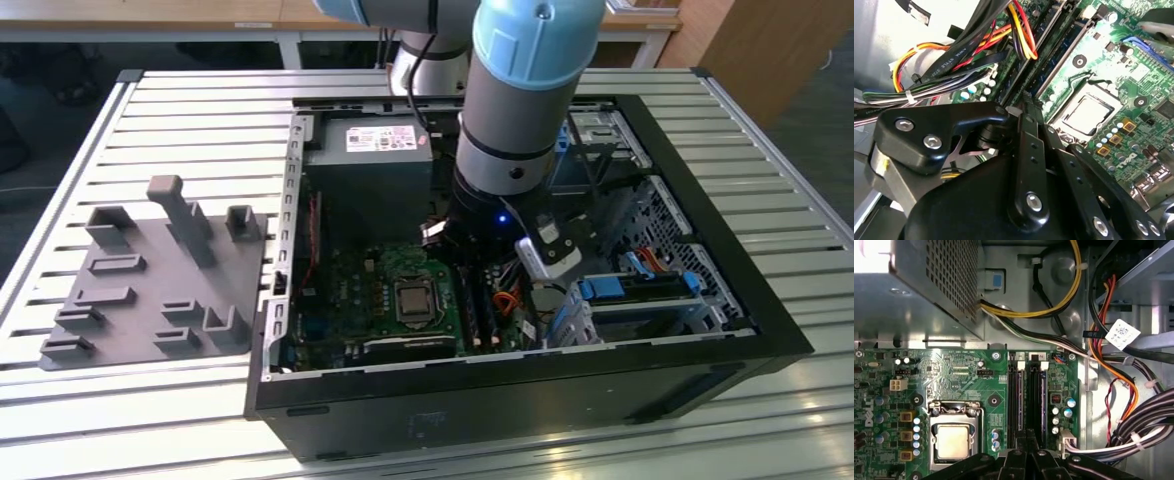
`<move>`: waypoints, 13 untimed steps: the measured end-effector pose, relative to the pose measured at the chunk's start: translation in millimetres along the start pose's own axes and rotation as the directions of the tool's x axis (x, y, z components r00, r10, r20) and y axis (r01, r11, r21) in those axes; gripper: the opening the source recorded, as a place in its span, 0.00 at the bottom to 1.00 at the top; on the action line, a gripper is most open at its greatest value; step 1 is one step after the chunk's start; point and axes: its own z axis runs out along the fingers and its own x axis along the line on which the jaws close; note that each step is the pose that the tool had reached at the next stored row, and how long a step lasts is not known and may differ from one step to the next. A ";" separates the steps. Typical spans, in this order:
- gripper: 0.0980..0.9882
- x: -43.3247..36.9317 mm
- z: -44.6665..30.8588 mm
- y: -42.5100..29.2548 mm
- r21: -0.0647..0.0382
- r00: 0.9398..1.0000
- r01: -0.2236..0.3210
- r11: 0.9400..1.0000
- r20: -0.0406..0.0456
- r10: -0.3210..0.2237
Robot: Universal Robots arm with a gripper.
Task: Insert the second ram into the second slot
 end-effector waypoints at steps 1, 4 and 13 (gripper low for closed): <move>0.01 -0.1 -2.3 0.4 -0.002 1.000 0.000 1.000 0.001 0.000; 0.01 0.1 -12.1 0.3 0.001 1.000 0.000 1.000 0.000 0.000; 0.01 0.4 -31.3 1.0 0.001 1.000 0.000 1.000 0.000 0.000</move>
